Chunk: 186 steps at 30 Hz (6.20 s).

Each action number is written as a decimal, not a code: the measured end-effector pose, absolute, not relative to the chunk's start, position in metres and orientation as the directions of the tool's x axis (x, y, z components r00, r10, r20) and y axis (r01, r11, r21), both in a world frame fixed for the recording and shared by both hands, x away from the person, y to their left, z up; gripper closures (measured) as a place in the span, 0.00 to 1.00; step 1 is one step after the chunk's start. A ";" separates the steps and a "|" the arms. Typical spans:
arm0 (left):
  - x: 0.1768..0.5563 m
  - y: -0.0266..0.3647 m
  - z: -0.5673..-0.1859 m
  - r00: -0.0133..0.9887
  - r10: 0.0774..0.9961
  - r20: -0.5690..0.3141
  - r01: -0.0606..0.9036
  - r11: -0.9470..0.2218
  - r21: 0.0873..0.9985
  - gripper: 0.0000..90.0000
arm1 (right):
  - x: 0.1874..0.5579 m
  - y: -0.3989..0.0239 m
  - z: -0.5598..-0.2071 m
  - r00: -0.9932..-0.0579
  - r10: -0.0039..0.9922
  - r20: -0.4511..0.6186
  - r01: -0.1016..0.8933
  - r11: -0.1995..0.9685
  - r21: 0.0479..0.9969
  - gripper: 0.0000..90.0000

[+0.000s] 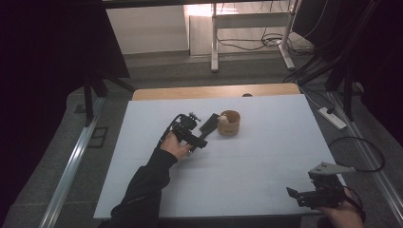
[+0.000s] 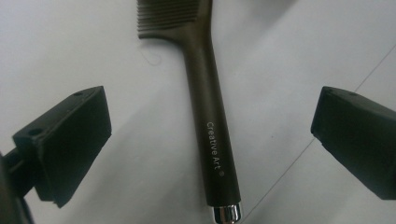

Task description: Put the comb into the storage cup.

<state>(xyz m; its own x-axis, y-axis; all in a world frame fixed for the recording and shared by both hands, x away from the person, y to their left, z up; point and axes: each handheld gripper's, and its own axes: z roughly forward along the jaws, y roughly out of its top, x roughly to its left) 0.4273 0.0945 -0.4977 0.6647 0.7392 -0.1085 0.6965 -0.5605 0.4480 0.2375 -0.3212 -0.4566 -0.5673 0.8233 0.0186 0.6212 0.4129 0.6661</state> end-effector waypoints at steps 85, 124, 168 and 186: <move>0.428 0.110 -0.498 0.573 0.802 -0.169 0.765 -0.449 0.462 0.80 | 0.238 -0.320 -0.457 -0.574 0.819 0.013 0.623 0.426 0.655 0.04; 0.388 0.136 -0.462 0.652 0.745 -0.138 0.640 -0.443 0.628 0.80 | 0.237 -0.320 -0.457 -0.575 0.818 0.009 0.620 0.429 0.657 0.04; 0.305 0.155 -0.445 0.712 0.684 -0.158 0.548 -0.400 0.735 0.80 | 0.236 -0.319 -0.455 -0.600 0.800 0.016 0.599 0.436 0.671 0.02; 0.271 0.149 -0.442 0.730 0.664 -0.160 0.524 -0.394 0.755 0.80 | 0.234 -0.315 -0.451 -0.650 0.760 0.013 0.529 0.440 0.726 0.00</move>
